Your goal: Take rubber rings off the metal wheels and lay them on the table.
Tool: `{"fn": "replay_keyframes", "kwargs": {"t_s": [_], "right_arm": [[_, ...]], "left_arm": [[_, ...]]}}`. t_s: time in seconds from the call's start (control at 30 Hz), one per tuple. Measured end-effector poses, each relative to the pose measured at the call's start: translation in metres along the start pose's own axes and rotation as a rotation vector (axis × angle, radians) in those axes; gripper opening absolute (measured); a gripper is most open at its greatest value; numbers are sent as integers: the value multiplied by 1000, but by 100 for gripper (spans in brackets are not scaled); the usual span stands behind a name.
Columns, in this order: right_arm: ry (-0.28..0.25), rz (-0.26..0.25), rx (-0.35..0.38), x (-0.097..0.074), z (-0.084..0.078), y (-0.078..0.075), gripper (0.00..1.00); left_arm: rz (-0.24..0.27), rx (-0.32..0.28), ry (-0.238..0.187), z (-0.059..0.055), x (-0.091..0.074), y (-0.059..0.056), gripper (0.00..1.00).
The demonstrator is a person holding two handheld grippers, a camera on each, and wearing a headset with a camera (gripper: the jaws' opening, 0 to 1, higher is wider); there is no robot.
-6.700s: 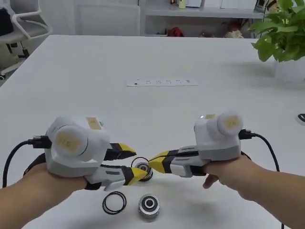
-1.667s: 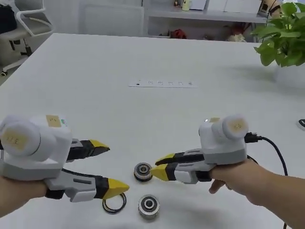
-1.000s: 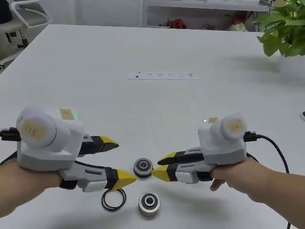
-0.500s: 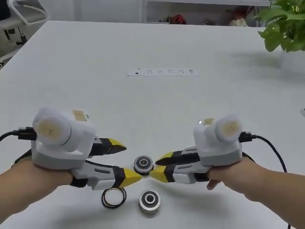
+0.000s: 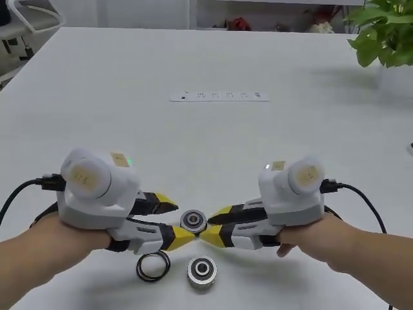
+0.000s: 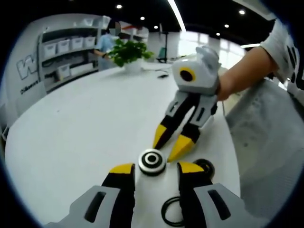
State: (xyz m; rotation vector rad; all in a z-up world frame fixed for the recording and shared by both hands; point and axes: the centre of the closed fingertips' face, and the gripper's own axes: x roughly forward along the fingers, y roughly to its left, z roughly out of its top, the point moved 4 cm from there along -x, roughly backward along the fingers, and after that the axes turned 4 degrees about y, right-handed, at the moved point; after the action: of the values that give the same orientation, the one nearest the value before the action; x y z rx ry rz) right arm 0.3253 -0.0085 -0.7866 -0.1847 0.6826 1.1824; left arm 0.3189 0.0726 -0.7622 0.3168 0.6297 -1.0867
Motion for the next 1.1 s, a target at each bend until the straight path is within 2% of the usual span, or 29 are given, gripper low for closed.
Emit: {"fn": "replay_keyframes", "kwargs": {"t_s": [0.4, 0.63, 0.8, 0.93, 1.1], "right_arm": [[-11, 1, 1, 1, 0, 0, 17], [-12, 1, -4, 1, 0, 0, 17], [-12, -3, -10, 1, 0, 0, 16], [-15, -3, -17, 3, 0, 1, 16], [-18, -5, -33, 3, 0, 0, 16]], "left_arm": [[-11, 11, 11, 2, 10, 0, 27], [-3, 20, 16, 4, 14, 1, 21], [20, 26, 17, 6, 16, 3, 14], [22, 64, 18, 6, 17, 2, 14], [19, 58, 16, 6, 17, 2, 14]]}}
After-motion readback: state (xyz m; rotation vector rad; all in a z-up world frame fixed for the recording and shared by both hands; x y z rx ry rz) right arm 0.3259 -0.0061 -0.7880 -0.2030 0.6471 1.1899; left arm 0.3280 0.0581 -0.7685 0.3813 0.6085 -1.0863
